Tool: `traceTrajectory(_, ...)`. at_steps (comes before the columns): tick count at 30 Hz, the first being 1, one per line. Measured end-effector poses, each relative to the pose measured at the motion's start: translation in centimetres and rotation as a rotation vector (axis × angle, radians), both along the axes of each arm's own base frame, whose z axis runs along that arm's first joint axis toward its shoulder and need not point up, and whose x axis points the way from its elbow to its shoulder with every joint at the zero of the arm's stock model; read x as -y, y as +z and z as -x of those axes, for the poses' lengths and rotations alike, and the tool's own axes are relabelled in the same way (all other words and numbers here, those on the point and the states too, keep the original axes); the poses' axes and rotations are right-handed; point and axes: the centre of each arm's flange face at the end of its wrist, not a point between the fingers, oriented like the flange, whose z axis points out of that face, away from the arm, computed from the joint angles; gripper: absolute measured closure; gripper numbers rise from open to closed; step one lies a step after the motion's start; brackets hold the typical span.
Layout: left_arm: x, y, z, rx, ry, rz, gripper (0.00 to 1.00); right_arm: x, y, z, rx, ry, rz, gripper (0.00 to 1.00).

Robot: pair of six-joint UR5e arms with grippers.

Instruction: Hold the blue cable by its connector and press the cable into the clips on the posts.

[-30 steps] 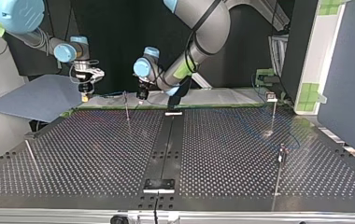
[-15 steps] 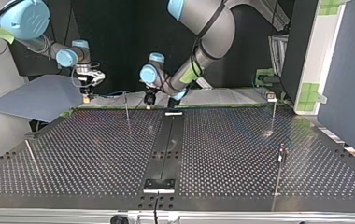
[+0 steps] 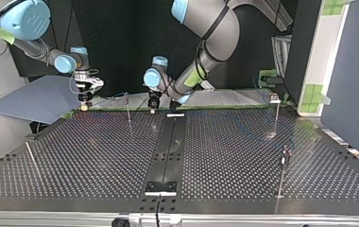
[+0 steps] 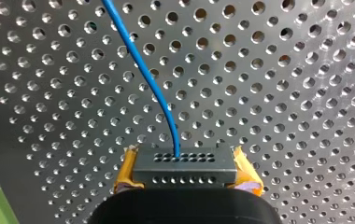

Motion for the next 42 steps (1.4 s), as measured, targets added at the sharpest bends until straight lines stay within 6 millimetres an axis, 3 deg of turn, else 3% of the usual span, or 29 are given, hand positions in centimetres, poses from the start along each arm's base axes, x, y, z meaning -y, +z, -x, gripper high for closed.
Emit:
traceTrajectory(15, -0.3, 0.3, -0.4, 0.004, 0.025, -0.010, 1.00, 2.1, 1.0, 0.6, 0.045, -0.051, 0.027, 1.00)
traceTrajectory(25, 0.0, 0.9, -0.6, 0.015, 0.044, -0.016, 1.00, 2.9, -1.0, 1.4, 0.048, -0.135, 0.001, 1.00)
traceTrajectory(40, 0.0, 0.7, -0.4, 0.002, 0.028, -0.033, 1.00, 3.2, -1.1, 1.0, 0.044, -0.138, 0.007, 1.00)
traceTrajectory(41, -0.2, 0.5, -0.3, -0.001, 0.028, -0.034, 0.85, 3.2, -1.1, 1.0, 0.044, -0.138, 0.006, 1.00)
traceTrajectory(42, -0.3, 0.4, -0.2, -0.004, 0.028, -0.035, 0.85, 3.2, -1.1, 1.0, 0.043, -0.137, 0.006, 1.00)
